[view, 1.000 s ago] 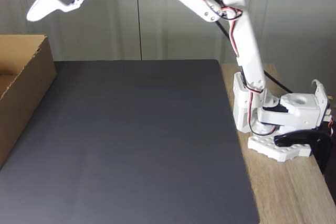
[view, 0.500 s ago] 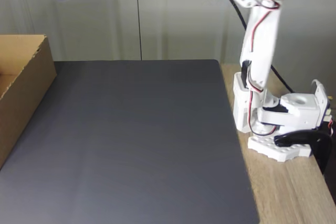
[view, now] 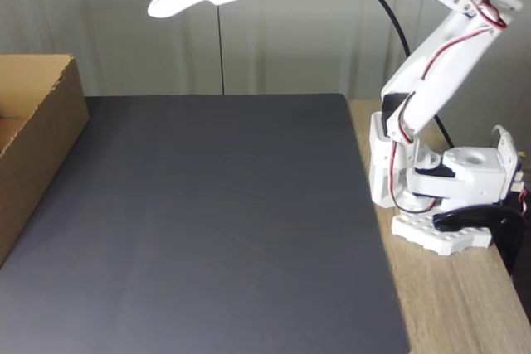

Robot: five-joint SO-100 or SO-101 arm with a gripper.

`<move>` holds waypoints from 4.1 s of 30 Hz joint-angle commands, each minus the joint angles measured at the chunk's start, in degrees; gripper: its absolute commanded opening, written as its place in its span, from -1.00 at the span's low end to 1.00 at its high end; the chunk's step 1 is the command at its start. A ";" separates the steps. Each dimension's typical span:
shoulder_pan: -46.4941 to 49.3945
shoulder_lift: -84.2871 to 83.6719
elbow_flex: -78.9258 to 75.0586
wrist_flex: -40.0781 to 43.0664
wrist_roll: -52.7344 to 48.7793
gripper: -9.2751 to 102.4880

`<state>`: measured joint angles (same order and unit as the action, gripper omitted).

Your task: Grasp a ball and put it in the box.

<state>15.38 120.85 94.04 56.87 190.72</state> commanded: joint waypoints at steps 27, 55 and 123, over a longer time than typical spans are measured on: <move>4.39 46.49 57.22 -5.89 1.32 -0.84; 6.86 58.54 86.31 -14.24 -4.13 -0.84; 6.24 58.54 86.31 7.82 -15.12 -0.82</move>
<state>21.88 180.00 180.26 63.90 175.96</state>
